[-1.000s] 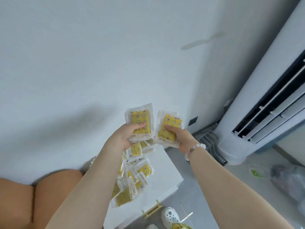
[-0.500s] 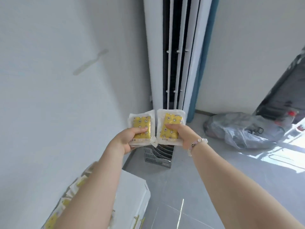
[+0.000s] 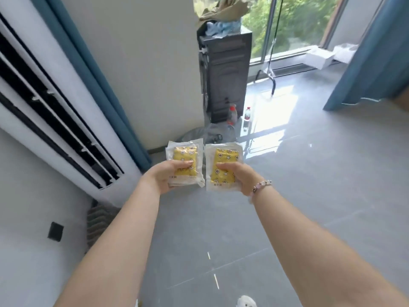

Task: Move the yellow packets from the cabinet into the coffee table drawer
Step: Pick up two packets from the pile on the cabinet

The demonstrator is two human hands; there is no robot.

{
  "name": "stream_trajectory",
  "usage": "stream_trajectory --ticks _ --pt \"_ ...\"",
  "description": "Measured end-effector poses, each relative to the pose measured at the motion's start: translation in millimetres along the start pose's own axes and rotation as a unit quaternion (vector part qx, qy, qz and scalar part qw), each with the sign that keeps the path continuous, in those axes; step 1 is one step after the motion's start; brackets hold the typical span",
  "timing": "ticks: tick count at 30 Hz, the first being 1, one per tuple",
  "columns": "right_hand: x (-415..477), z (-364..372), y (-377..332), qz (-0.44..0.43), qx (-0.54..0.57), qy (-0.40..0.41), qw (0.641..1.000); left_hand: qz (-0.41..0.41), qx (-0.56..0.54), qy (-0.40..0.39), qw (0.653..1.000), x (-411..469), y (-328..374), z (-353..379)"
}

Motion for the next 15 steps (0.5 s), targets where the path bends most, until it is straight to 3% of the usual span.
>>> stream_trajectory --ticks 8,15 --pt "-81.6 -211.7 -19.7 -0.066 0.110 0.158 0.979 -0.005 0.091 -0.150 0.984 36.3 4.0 233.3" --pt "-149.9 -322.8 10.8 -0.097 0.221 0.273 0.931 -0.031 0.182 -0.266 0.946 41.7 -11.5 379.3"
Point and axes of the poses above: each hand's wrist, its own x-axis towards the middle knuckle, its own z-axis out of the palm, y = z × x, the point moved 2 cm from there along x, towards the middle knuckle, and after that the axes turned 3 degrees about z, right-handed, at the moved point
